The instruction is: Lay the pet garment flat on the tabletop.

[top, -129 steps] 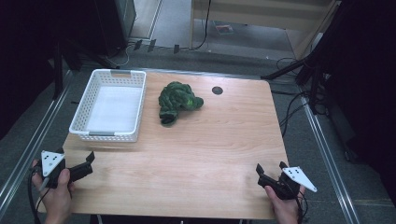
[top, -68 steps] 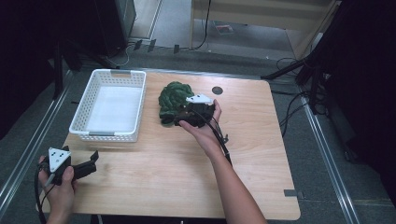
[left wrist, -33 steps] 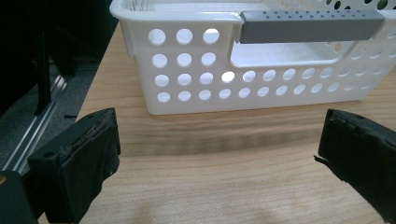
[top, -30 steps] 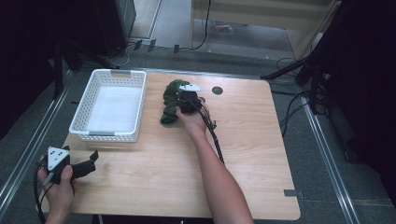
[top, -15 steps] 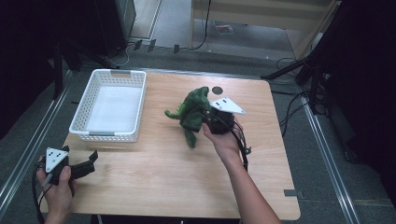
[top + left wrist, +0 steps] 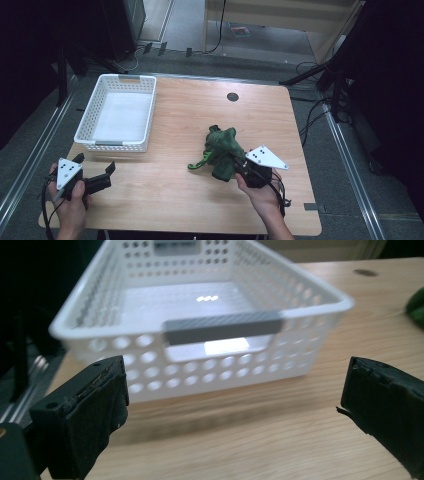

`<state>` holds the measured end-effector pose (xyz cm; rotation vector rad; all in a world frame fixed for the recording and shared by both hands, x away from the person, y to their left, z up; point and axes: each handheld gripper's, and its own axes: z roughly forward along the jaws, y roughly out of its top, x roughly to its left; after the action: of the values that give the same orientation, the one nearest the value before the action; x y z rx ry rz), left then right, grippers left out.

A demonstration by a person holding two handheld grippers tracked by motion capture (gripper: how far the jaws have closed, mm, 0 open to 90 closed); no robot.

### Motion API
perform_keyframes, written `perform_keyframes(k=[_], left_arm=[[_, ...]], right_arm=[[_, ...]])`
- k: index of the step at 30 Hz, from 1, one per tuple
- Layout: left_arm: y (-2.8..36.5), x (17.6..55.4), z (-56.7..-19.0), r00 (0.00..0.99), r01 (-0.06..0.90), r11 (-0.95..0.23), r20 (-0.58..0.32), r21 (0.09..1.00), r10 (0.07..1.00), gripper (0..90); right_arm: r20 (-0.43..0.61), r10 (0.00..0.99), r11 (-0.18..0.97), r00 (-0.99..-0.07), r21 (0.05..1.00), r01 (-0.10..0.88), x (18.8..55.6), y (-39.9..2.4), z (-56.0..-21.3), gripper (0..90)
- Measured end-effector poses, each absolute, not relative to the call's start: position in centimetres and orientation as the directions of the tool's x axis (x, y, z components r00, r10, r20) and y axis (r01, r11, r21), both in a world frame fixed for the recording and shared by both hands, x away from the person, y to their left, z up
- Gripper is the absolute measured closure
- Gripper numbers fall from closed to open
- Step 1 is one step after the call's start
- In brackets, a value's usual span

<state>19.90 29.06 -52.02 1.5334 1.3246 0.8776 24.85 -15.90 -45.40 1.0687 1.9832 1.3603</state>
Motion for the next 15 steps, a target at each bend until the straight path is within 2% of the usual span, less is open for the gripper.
perform_keyframes(k=[3, 5, 10, 11, 13, 14, 15], left_arm=[[27.8, 20.1, -51.6, 0.204, 0.341, -0.024, -0.049, 0.940, 0.978, 0.0], [25.8, 20.5, -51.0, 0.239, 0.329, -0.071, -0.010, 0.941, 0.971, 0.0], [22.7, 21.2, -50.2, 0.300, 0.306, -0.117, 0.021, 0.945, 0.954, 0.0], [21.7, 21.5, -49.9, 0.322, 0.301, -0.126, 0.024, 0.945, 0.946, 0.0], [19.8, 22.2, -49.4, 0.362, 0.288, -0.123, 0.011, 0.950, 0.932, 0.0], [19.8, 22.2, -49.4, 0.362, 0.288, -0.123, 0.011, 0.950, 0.932, 0.0], [18.6, 22.8, -49.2, 0.386, 0.288, -0.114, -0.006, 0.951, 0.923, 0.0]], right_arm=[[0.022, 0.819, 0.209, -0.573, 0.919, 0.334, 24.2, -15.3, -46.5, 82.2], [0.022, 0.810, 0.220, -0.586, 0.915, 0.339, 24.0, -14.6, -46.8, 81.8], [0.017, 0.793, 0.240, -0.609, 0.910, 0.339, 24.2, -12.6, -47.3, 77.2], [0.030, 0.786, 0.240, -0.617, 0.906, 0.349, 24.5, -12.1, -47.5, 73.6], [0.057, 0.755, 0.252, -0.653, 0.895, 0.369, 24.8, -11.5, -48.0, 57.3], [0.057, 0.755, 0.252, -0.653, 0.895, 0.369, 24.8, -11.5, -48.0, 57.3], [0.056, 0.704, 0.294, -0.708, 0.885, 0.362, 24.5, -10.9, -48.4, 29.9]])
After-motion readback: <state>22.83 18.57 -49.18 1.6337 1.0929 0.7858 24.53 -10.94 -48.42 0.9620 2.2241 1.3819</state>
